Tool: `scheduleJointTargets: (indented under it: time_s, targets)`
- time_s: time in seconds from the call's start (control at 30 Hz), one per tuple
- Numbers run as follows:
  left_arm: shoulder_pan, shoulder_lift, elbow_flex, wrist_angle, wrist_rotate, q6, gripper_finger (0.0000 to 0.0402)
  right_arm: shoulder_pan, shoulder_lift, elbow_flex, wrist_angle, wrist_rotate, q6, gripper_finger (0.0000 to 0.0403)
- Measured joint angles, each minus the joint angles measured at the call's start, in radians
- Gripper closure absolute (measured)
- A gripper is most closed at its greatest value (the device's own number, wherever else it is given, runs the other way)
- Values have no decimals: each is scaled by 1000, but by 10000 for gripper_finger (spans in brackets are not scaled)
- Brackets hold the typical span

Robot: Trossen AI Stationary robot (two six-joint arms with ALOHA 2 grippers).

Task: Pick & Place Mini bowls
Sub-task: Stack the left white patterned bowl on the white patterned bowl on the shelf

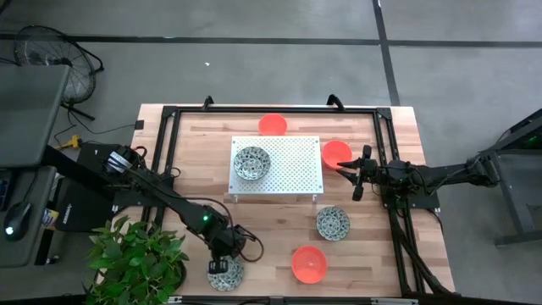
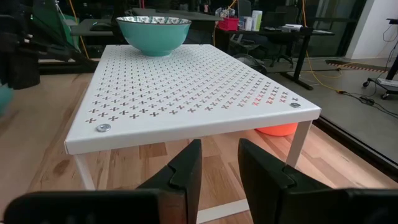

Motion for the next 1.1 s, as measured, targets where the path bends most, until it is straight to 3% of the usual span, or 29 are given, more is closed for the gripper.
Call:
scheduleJointTargets:
  time_s: [0.7, 0.87, 1.1]
  targets:
    - [46, -29, 75, -7, -54, -61, 401, 0, 0, 0, 0, 0, 0, 309]
    - [102, -29, 144, -22, -32, -31, 401, 0, 0, 0, 0, 0, 0, 309]
    - [173, -30, 331, -212, 21, 37, 401, 0, 0, 0, 0, 0, 0, 309]
